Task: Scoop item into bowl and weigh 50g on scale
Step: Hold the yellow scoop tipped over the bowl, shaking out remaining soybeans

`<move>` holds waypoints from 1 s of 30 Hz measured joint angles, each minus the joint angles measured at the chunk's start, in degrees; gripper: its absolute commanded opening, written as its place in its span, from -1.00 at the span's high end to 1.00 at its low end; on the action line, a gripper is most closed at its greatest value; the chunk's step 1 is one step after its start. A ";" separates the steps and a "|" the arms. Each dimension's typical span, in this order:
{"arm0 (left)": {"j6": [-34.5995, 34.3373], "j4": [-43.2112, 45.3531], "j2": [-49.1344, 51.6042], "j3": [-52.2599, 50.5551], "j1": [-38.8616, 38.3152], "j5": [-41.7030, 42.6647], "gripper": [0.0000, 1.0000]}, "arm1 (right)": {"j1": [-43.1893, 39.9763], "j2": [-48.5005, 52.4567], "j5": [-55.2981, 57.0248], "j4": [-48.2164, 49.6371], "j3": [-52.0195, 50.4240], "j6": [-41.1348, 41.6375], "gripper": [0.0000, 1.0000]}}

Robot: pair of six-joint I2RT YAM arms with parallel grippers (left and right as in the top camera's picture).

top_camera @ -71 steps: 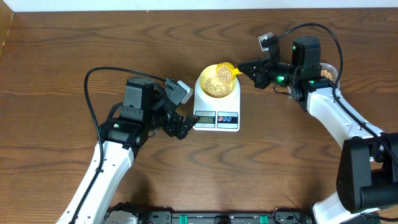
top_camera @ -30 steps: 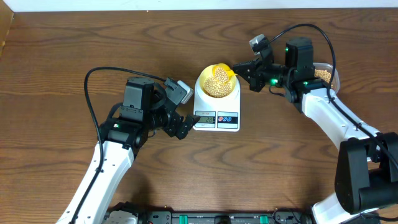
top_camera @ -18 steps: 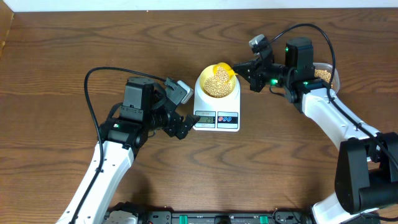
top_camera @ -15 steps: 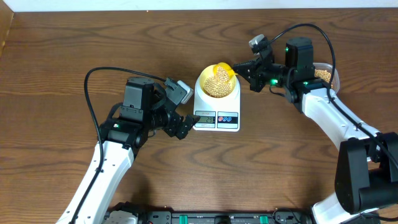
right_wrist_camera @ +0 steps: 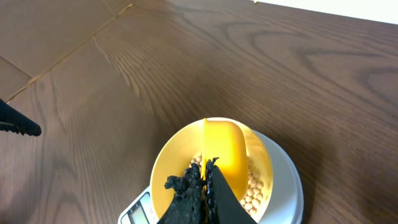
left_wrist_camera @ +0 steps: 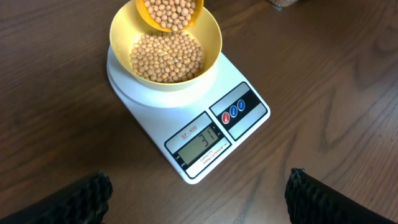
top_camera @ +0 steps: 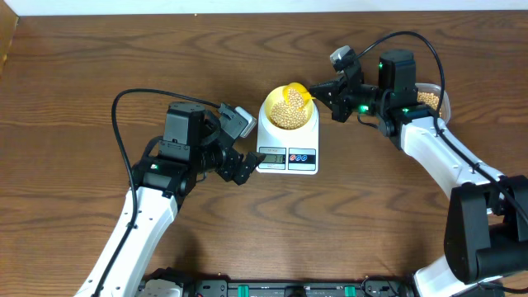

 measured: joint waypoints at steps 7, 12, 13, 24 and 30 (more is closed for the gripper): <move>0.00 0.00 0.00 0.00 0.00 0.00 -0.82 | 0.00 0.00 0.11 0.02 0.00 -0.81 0.98; 0.00 0.00 0.00 0.00 0.00 0.00 -0.82 | 0.00 0.00 0.11 0.00 0.00 -1.66 0.98; 0.00 0.00 0.00 0.00 0.00 0.00 -0.83 | 0.00 0.00 0.11 0.02 0.00 -1.95 0.98; 0.00 0.00 0.00 0.00 0.00 0.00 -0.83 | 0.00 0.00 0.13 -0.35 0.00 -6.73 0.98; 0.00 0.00 0.00 0.00 0.00 0.00 -0.82 | 0.00 0.00 0.13 -0.94 0.00 -9.44 0.98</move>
